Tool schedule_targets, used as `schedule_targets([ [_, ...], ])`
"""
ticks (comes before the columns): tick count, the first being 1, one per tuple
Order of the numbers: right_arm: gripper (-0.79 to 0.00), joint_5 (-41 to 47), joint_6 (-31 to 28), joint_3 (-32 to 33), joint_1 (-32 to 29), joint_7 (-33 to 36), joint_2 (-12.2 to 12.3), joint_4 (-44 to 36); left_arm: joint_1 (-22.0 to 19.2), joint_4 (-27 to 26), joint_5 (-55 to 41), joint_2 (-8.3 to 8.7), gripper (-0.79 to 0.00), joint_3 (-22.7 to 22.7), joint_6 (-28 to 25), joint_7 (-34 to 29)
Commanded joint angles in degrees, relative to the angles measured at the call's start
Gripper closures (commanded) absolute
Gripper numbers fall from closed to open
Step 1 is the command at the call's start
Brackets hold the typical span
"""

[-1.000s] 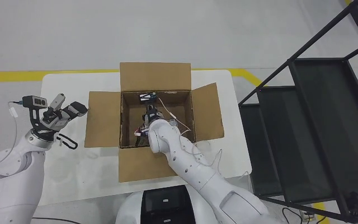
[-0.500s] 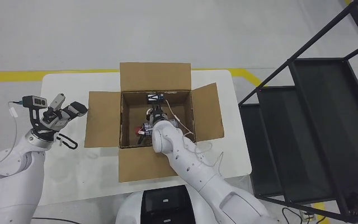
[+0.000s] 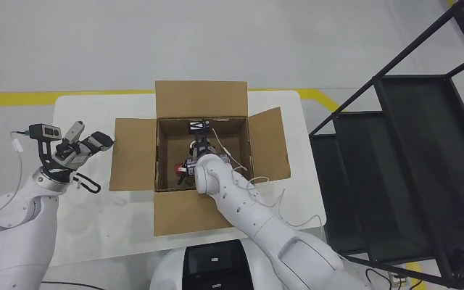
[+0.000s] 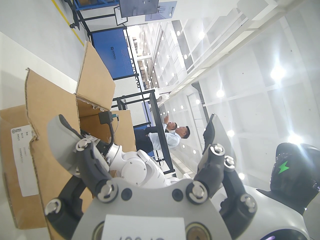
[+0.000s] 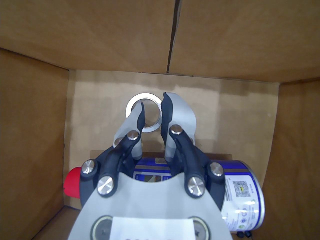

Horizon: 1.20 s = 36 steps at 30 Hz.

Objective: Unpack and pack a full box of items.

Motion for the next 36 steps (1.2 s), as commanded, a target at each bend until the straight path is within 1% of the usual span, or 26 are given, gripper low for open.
schedule_targets([
  [1,-0.163,0.0,0.3,-0.1,0.5,-0.3,-0.2,1.2,0.0,0.0,-0.1,0.0,-0.785,0.0,0.0,0.0],
  [9,-0.16,0.4,1.2,-0.5,2.2,-1.0,-0.9,4.9,0.0,0.0,-0.1,0.0,-0.785,0.0,0.0,0.0],
  [11,-0.166,0.5,1.2,-0.5,2.5,-1.1,-1.0,5.5,0.0,0.0,-0.1,0.0,-0.785,0.0,0.0,0.0],
  [17,-0.219,0.9,0.8,-0.7,3.5,-1.5,-1.5,7.1,0.0,0.0,-0.1,0.0,-0.785,0.0,0.0,0.0],
  [18,-0.215,1.0,0.8,-0.8,3.7,-1.5,-1.6,7.4,0.0,0.0,-0.1,0.0,-0.785,0.0,0.0,0.0],
  [19,-0.203,1.1,0.7,-0.9,3.9,-1.5,-1.7,7.6,0.0,0.0,-0.1,0.0,-0.785,0.0,0.0,0.0],
  [21,-0.142,1.3,0.4,-1.0,4.2,-1.7,-1.9,8.2,0.0,0.0,-0.1,0.0,-0.785,0.0,0.0,0.0],
  [22,-0.092,1.4,0.3,-1.0,4.4,-1.7,-2.0,8.5,0.0,0.0,-0.1,0.0,-0.785,0.0,0.0,0.0],
  [23,-0.022,1.7,0.0,-1.1,4.6,-1.7,-2.1,8.8,0.0,0.0,-0.1,0.0,-0.785,0.0,0.0,0.0],
  [24,0.0,1.8,-0.2,-1.1,4.7,-1.8,-2.2,9.1,0.0,0.0,-0.1,0.0,-0.785,0.0,0.0,0.0],
  [32,0.0,2.8,-0.5,-1.0,5.5,-2.5,-2.7,11.1,0.0,0.0,-0.1,0.0,-0.785,0.0,0.0,0.0],
  [36,0.0,2.5,0.1,-1.1,5.2,-4.2,-2.9,10.5,0.0,0.0,-0.1,0.0,-0.785,0.0,0.0,0.0],
])
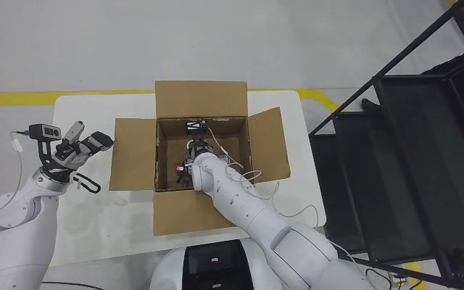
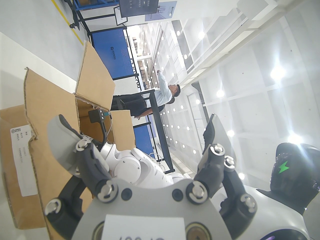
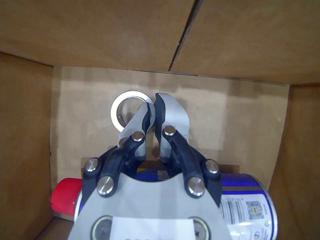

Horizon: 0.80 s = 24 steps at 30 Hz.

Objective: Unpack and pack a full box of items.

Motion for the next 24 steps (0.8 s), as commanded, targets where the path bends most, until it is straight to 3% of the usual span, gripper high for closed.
schedule_targets([
  [1,0.0,-0.5,0.6,-0.1,-0.4,-0.8,0.0,-0.9,0.0,0.0,-0.1,0.0,-0.785,0.0,0.0,0.0],
  [13,0.0,-8.2,3.3,-0.2,-8.4,2.9,1.7,-16.2,0.0,0.0,-0.1,0.0,-0.785,0.0,0.0,0.0],
  [24,0.0,-16.8,-6.1,4.5,-22.9,12.7,5.9,-43.2,0.0,0.0,-0.1,0.0,-0.785,0.0,0.0,0.0],
])
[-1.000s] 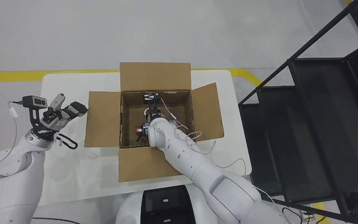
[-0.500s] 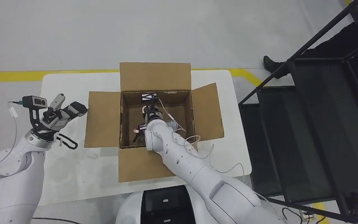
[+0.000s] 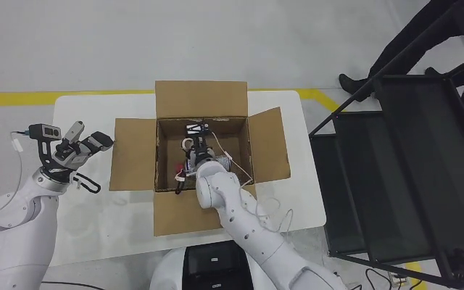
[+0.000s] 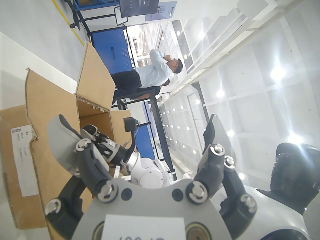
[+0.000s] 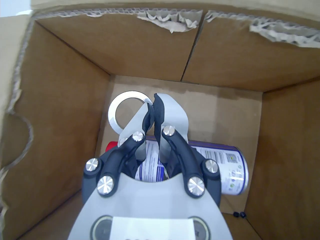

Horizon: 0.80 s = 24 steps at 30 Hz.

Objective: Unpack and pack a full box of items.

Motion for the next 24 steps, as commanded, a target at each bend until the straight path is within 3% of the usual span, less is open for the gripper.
schedule_targets([
  [1,0.0,-1.1,-1.9,1.1,-2.8,1.7,0.7,-5.3,0.0,0.0,-0.1,0.0,-0.785,0.0,0.0,0.0],
  [9,0.0,1.7,-9.6,4.9,-10.6,4.8,2.4,-18.1,0.0,0.0,-0.1,0.0,-0.785,0.0,0.0,0.0],
  [18,0.0,9.1,-17.6,8.7,-14.1,6.4,3.7,-22.2,0.0,0.0,-0.1,0.0,-0.785,0.0,0.0,0.0],
  [24,0.0,11.8,-19.3,9.4,-14.5,6.0,4.0,-22.7,0.0,0.0,-0.1,0.0,-0.785,0.0,0.0,0.0],
])
